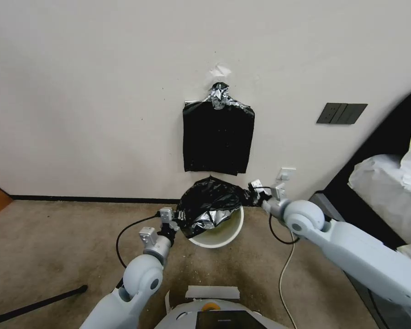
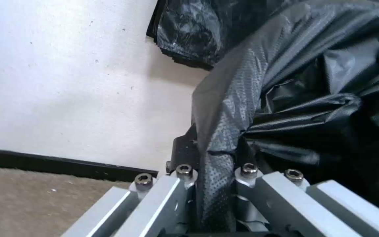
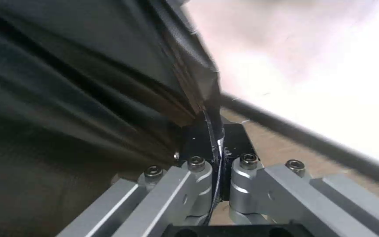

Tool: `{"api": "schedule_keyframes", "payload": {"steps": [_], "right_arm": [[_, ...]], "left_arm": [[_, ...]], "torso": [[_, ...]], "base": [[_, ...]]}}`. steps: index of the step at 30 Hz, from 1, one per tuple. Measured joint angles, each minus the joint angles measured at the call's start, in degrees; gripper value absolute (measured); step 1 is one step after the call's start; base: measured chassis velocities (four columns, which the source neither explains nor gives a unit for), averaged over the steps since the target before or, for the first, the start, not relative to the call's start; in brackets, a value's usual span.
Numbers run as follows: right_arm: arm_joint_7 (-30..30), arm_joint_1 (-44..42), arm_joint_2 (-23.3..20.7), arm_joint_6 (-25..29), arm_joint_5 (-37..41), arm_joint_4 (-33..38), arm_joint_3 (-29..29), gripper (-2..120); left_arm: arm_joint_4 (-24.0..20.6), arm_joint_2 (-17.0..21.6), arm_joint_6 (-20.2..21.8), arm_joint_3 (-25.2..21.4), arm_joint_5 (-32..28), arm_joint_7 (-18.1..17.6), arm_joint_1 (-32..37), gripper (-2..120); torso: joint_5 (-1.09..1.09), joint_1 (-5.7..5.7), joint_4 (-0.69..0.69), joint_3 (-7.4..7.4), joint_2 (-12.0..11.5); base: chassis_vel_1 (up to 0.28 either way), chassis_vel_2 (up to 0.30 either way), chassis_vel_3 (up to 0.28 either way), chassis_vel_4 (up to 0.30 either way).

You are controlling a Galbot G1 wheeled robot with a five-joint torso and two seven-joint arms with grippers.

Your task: Place a trash bag onto the trash bin.

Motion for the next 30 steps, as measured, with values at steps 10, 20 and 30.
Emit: {"api": "schedule_keyframes", "payload": {"steps": [10,20,30], "right_arm": [[3.6,-7.8,7.3,2.7,-1.5,3.5,3.7,18],[5.7,-21.4,9.4,4.6,-8.4,9.2,13.0,55],[0.0,-33.5,11.8,8.7,-20.6,18.3,21.5,88]], "left_arm": [[-1.3,0.1,1.9,-3.7,-3.8,-2.7,3.9,1],[-0.7,0.9,4.6,-5.6,-7.0,-6.5,3.5,1],[-0.3,1.5,6.3,-5.3,-9.2,-8.5,1.7,1]], "torso": [[-0.01,0.0,0.0,0.0,0.0],[-0.01,0.0,-0.02,0.0,0.0],[-0.01,0.0,-0.01,0.0,0.0]], "base": [[0.0,0.0,0.0,0.0],[0.0,0.0,0.0,0.0],[0.0,0.0,0.0,0.0]]}}
